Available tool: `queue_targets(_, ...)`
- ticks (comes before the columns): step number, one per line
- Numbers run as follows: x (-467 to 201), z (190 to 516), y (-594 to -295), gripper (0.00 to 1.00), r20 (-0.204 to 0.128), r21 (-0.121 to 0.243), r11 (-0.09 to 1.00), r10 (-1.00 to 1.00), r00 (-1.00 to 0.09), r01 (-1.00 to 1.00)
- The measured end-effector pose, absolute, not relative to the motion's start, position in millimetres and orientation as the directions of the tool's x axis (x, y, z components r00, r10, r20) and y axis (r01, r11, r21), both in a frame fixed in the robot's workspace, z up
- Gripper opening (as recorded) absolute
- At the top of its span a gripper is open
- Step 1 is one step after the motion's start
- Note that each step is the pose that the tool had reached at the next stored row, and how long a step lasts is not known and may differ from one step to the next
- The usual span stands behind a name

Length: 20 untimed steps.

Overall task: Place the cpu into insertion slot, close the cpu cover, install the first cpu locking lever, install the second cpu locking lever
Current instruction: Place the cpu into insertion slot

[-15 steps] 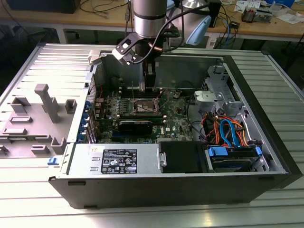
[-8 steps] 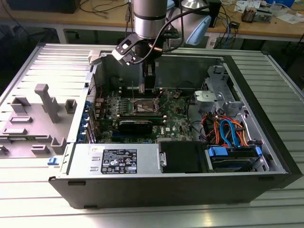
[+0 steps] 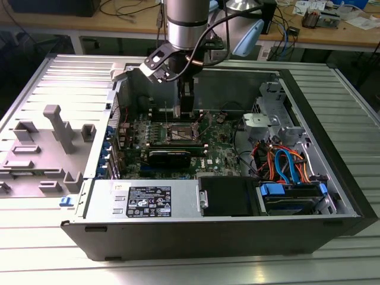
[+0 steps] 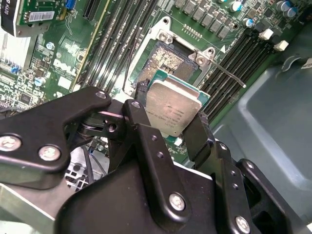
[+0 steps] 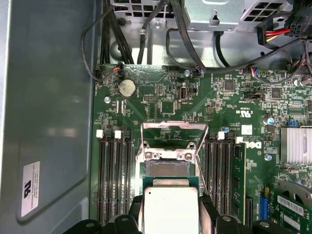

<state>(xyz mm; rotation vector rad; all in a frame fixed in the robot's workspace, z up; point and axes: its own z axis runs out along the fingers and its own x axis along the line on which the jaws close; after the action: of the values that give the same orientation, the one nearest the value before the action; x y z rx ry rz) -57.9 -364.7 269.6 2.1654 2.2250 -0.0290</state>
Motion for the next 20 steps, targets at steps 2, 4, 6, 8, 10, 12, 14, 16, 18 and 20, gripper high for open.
queue_targets(2,-58,268,-365,0.55,-0.039,0.012,0.027,0.999,-0.027,1.0)
queue_targets(4,-58,262,-365,0.55,-0.039,0.01,0.027,0.999,-0.027,1.0)
queue_targets(6,-58,256,-365,0.55,-0.039,0.009,0.027,0.999,-0.027,1.0)
queue_targets(8,-58,253,-365,0.55,-0.039,0.008,0.027,0.999,-0.027,1.0)
queue_targets(10,-58,249,-365,0.55,-0.039,0.008,0.027,0.999,-0.027,1.0)
queue_targets(12,-58,242,-365,0.55,-0.039,0.005,0.027,0.999,-0.027,1.0)
queue_targets(14,-58,237,-365,0.55,-0.039,0.004,0.027,0.999,-0.027,1.0)
queue_targets(16,-58,233,-365,0.55,-0.039,0.003,0.027,0.999,-0.027,1.0)
queue_targets(18,-58,230,-365,0.55,-0.039,0.003,0.027,0.999,-0.027,1.0)
queue_targets(20,-58,228,-365,0.55,-0.039,0.003,0.027,0.999,-0.027,1.0)
